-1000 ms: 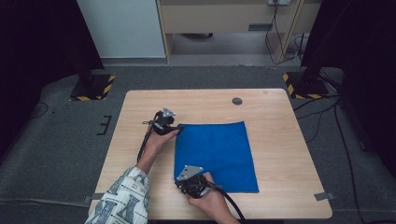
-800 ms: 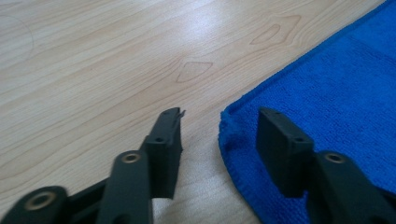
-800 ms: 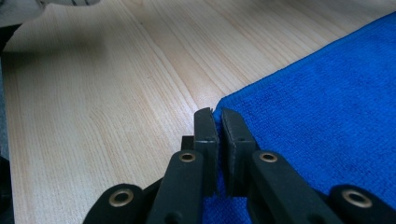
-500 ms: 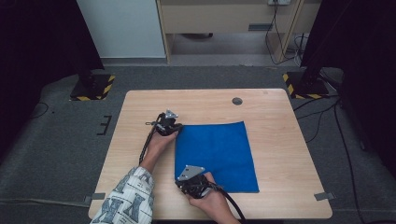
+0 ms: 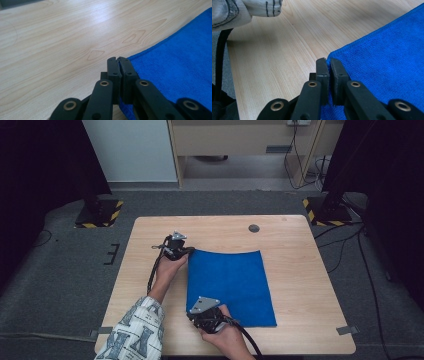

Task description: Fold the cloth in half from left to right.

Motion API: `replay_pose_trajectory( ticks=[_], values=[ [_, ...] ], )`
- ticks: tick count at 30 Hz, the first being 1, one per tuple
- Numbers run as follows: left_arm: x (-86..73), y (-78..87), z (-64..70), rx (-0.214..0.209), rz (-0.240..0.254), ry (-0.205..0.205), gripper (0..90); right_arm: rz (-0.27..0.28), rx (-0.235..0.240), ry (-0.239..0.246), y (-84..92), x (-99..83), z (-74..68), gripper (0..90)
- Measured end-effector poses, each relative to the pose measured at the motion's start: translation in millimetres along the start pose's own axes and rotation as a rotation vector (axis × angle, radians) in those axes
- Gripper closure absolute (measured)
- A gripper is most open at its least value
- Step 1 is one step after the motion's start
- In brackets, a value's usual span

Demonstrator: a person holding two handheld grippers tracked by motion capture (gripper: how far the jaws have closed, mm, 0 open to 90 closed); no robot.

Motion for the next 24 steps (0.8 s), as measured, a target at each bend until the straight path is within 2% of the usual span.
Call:
replay_pose_trajectory(
  ticks=[8, 15, 24],
  values=[
    [-0.5, 5.1, -5.4, 0.011, 0.000, 0.016, 87.8, 0.008, -0.007, -0.011, 0.1, 7.9, -2.7, 86.5],
    [0.8, 16.2, -10.7, 0.021, 0.008, 0.012, 87.8, 0.011, -0.005, -0.013, -5.3, 12.4, -8.6, 86.4],
    [-1.1, 22.4, -17.1, 0.023, 0.005, 0.016, 87.8, 0.011, -0.009, -0.018, -9.0, 16.6, -13.4, 86.4]
  ],
)
Point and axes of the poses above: each handheld gripper's, and its own axes: y roughly backward along the jaws, x roughly out of its top, z roughly to its right, the point moved 3 cm from there along -y, roughly forward along the jaws, and after that the axes turned 13 degrees about -x, right-handed, at the moved point
